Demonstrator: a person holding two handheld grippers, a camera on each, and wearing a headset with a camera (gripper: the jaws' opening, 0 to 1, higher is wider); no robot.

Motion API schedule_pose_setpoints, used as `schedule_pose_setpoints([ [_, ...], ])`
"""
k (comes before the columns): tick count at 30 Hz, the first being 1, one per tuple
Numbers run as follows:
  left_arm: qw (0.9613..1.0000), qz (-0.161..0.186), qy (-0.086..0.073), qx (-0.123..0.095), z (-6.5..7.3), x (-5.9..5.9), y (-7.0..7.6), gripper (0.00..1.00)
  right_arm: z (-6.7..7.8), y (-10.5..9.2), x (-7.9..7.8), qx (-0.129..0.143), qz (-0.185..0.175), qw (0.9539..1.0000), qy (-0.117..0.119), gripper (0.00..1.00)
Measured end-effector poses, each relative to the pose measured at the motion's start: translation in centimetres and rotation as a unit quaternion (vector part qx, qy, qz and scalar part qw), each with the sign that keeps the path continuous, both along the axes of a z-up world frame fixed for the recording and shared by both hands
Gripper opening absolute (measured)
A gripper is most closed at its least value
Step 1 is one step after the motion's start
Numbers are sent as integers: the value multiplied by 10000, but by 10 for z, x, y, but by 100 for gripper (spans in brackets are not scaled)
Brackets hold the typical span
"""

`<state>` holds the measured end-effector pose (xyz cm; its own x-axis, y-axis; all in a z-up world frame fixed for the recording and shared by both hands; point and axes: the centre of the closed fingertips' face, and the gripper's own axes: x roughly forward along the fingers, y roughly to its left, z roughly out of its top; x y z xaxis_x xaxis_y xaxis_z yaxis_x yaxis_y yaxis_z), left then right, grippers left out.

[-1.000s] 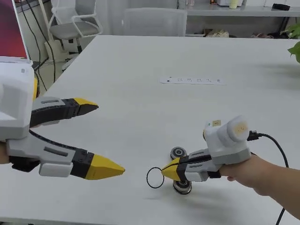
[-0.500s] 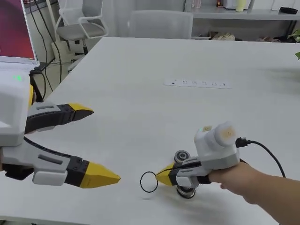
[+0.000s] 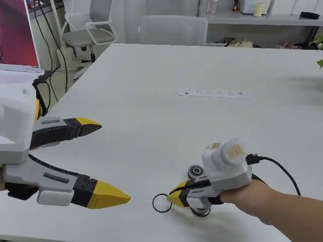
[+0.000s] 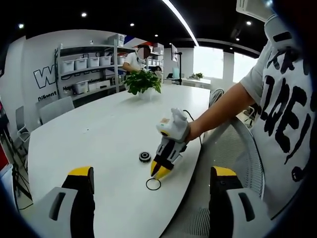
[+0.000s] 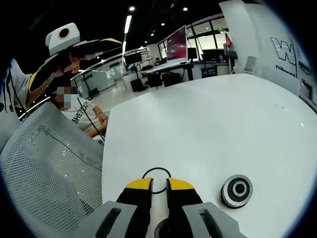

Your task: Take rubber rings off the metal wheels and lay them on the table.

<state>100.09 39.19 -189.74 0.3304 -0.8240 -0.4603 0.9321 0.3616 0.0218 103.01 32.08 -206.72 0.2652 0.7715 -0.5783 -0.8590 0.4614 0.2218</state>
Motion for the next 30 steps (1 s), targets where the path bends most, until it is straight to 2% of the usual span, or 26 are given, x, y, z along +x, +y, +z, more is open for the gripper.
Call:
schedule_pose_setpoints([
  [14, 10000, 25, -30, 18, 2, -3, 2, 96, 5, 9, 3, -174, 200, 9993, -260, 32],
  [18, 10000, 32, -29, 29, 1, -3, 3, 96, 13, 2, 5, -20, 111, 9993, -345, 36],
  [24, 10000, 4, -13, 14, 0, -4, -1, 96, 32, -9, 8, 392, -59, 9982, -454, 43],
  [30, 10000, -81, -16, 2, 1, -4, -10, 96, 41, -23, 6, 515, -152, 9972, -526, 45],
])
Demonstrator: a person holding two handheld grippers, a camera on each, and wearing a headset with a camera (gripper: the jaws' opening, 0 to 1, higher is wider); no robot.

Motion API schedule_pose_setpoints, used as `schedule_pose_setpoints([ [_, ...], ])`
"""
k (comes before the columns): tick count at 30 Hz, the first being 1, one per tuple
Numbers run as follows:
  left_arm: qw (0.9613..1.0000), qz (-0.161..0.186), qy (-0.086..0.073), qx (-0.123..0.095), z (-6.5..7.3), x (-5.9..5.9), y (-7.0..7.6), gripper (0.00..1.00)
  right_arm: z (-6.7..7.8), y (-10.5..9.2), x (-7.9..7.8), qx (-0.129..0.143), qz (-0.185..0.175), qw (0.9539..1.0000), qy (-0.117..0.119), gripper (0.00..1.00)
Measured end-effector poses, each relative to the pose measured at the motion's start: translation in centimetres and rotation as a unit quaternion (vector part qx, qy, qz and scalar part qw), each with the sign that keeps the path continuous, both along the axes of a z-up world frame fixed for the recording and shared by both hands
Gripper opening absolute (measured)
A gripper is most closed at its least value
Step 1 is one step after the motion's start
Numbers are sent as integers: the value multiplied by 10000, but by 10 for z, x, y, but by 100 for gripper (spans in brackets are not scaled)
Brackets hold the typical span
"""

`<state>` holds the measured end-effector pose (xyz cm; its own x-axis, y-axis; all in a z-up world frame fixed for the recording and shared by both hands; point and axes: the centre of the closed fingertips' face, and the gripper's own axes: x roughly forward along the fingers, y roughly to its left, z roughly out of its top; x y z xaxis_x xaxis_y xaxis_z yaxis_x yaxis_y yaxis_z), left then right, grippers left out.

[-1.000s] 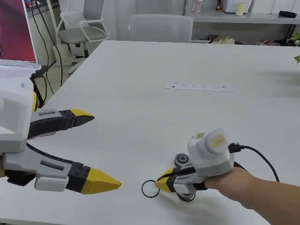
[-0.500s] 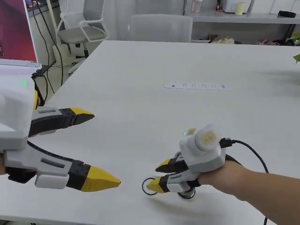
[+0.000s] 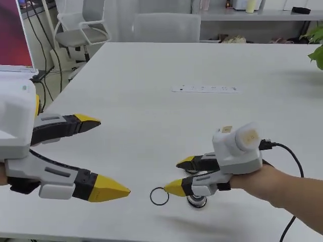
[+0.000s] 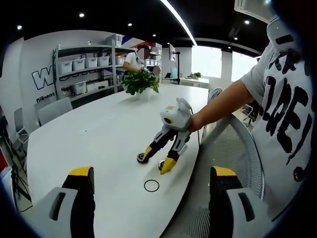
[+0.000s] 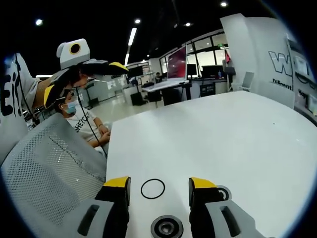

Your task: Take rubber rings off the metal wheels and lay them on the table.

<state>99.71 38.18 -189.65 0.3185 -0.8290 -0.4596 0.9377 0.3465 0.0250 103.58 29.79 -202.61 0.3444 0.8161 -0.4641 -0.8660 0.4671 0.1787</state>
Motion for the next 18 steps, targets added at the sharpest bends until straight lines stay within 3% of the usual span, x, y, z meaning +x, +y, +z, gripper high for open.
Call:
schedule_pose_setpoints([
  [18, 9993, -355, 11, 78, -9, 6, -38, 91, 13, -39, -12, 216, -272, 9994, -54, 49],
])
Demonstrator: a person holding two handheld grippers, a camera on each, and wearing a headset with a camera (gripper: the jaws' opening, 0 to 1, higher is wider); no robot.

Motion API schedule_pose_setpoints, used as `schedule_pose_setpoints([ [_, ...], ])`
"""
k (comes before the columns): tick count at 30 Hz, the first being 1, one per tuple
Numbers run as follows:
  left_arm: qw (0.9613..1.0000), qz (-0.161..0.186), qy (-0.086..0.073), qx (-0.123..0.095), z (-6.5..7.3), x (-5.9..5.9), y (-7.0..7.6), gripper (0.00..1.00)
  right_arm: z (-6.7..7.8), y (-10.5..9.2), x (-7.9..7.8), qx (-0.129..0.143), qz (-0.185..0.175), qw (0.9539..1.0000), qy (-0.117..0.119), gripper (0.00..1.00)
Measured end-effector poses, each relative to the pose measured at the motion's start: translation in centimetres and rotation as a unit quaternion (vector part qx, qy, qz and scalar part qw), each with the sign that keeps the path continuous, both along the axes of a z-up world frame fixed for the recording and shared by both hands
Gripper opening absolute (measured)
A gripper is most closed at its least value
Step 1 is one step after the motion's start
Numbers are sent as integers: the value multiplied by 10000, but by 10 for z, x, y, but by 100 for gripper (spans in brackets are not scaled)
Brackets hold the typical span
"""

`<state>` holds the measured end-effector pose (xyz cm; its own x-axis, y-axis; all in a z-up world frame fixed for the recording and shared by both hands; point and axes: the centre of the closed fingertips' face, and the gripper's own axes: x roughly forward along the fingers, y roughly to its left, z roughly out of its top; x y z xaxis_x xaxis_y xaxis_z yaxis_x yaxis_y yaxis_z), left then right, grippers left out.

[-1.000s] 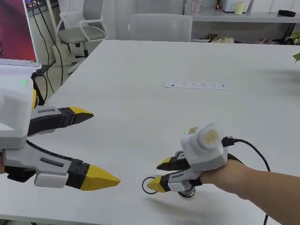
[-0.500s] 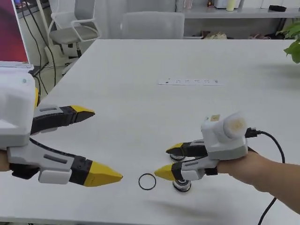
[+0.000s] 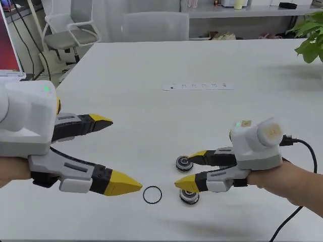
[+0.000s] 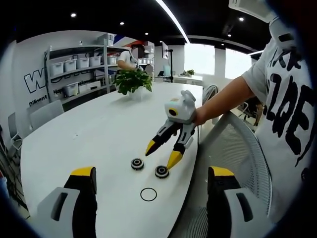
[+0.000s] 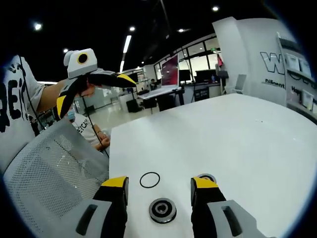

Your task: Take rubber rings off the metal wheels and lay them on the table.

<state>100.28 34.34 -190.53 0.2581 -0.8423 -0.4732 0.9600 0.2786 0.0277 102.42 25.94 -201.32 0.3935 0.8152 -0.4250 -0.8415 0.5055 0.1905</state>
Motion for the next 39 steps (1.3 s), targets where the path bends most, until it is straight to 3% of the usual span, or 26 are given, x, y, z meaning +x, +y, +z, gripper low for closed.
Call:
schedule_pose_setpoints([
  [11, 9996, -255, 62, 71, -15, 10, -30, 87, 3, -22, 1, 54, -165, 9998, 20, 49],
  [24, 9982, -506, 142, 281, -43, 15, -58, 81, -10, -40, -5, -89, -226, 9997, 59, 48],
  [39, 9949, -745, 280, 613, -79, 17, -77, 72, -23, -48, -10, -327, -87, 9994, -37, 41],
])
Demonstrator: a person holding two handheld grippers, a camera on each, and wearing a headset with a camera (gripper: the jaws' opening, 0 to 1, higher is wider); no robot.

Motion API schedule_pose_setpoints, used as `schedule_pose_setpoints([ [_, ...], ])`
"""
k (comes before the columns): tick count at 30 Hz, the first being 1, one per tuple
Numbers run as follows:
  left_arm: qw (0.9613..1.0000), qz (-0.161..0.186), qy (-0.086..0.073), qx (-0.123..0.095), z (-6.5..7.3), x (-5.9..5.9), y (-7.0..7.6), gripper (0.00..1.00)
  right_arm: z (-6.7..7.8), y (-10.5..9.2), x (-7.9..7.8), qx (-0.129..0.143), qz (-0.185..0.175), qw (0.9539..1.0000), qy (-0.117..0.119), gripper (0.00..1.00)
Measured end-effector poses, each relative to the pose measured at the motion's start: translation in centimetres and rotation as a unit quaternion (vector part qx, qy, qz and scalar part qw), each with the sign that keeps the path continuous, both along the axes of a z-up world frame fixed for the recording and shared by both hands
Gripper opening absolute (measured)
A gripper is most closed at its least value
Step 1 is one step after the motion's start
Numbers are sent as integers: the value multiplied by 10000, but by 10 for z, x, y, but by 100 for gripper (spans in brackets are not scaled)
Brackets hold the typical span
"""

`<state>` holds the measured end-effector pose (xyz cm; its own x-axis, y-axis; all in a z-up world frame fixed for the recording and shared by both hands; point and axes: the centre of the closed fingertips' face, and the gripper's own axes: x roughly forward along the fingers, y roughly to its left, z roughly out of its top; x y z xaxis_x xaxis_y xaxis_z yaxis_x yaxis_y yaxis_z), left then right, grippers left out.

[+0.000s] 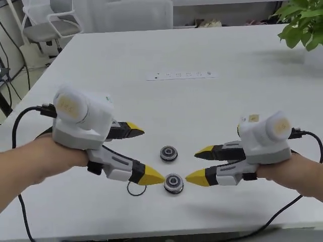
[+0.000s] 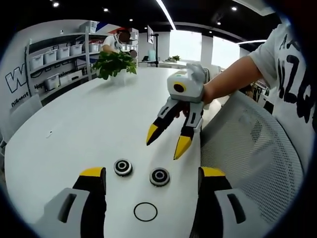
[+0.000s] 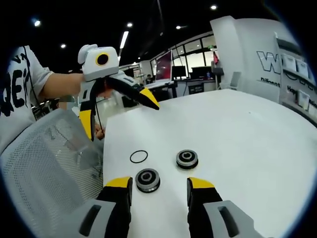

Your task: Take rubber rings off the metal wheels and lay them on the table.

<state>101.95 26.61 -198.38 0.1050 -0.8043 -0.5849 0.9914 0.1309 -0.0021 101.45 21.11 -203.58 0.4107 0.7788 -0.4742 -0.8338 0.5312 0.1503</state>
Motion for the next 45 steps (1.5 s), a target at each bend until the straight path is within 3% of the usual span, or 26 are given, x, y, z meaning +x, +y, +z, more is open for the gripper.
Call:
schedule_pose_setpoints([
  [8, 9996, -182, 134, 193, -22, -8, -7, 65, -7, 1, -2, -78, 112, 9999, -9, 36],
  [11, 9992, -281, 125, 260, -28, -10, -9, 58, -11, 3, -3, -108, 157, 9998, 18, 35],
  [24, 9977, -316, 375, 459, -56, -11, -15, 44, -23, 12, -8, -236, 393, 9989, 122, 31],
  [38, 9964, -330, 551, 544, -72, -13, -20, 26, -33, 13, -12, -286, 451, 9983, 219, 28],
  [45, 9965, -374, 554, 509, -74, -14, -28, 18, -36, 13, -13, -280, 447, 9983, 262, 28],
])
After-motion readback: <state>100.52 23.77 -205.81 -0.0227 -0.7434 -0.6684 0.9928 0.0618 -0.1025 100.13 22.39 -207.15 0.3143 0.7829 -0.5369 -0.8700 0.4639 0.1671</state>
